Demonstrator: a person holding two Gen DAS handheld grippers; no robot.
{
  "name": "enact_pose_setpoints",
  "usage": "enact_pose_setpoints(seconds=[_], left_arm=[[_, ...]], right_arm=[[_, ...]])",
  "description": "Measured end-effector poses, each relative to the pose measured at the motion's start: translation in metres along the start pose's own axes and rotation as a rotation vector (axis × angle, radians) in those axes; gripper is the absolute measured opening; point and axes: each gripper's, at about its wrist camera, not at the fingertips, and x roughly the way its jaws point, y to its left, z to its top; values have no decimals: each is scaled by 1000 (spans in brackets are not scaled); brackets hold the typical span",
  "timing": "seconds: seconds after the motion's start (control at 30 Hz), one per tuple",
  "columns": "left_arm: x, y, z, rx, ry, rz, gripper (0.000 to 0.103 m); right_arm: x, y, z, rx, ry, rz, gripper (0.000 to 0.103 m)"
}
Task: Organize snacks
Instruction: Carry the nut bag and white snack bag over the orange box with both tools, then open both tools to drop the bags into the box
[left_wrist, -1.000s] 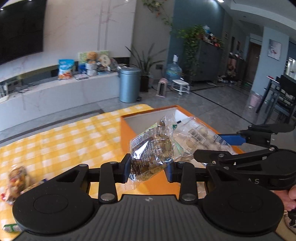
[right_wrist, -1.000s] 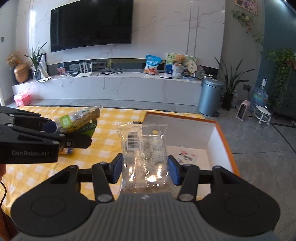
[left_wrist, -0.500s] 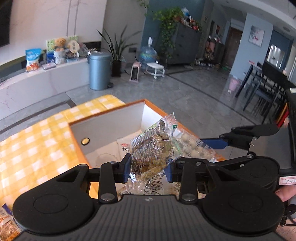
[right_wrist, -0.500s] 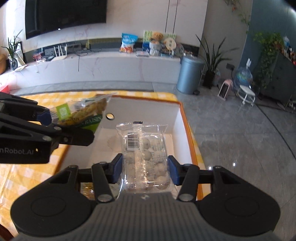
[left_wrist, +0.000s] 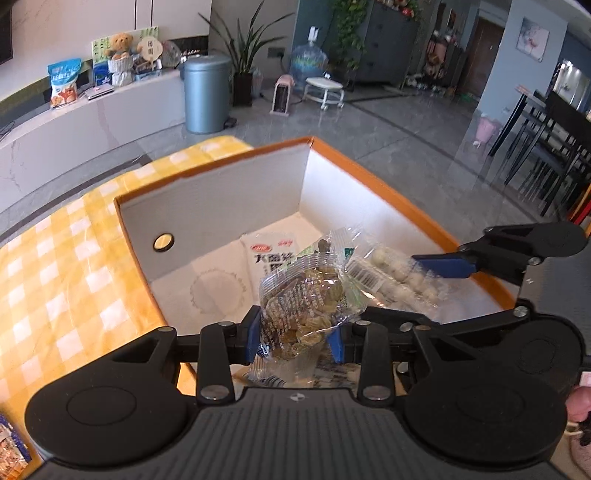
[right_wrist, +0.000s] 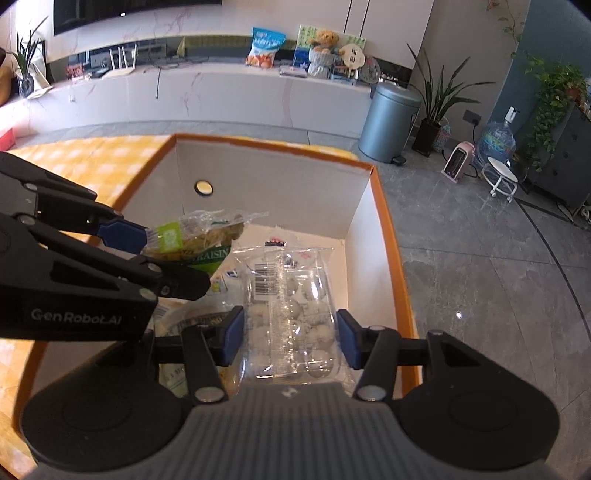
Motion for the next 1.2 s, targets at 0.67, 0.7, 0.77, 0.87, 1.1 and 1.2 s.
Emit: enact_pose_setpoints(seconds=[0.67,0.7,0.77,0.87,1.1,1.2], left_arm=[[-41,-4,3,-16,-97,7,78],[-47,-5,4,-19,-113,5,80],[-60,-5,3,-24,-143,0,81],[-81,-4,0,-31,-180,-3,81],[-129,-3,-21,-33,-285,43,82],[-147,1,-36,-44,-323,76,82]], right_arm=[[-25,16,-2,-59,-40,-82,66],[-29,18,-2,-60,-50,-87,66],[-41,20,-2,-57,-78,-99,67],[-59,24,-3,-49,-124,-102,67],[-103,47,-8,-20,-244,-67,70],[-118,61,-15,8,-290,-33,73]])
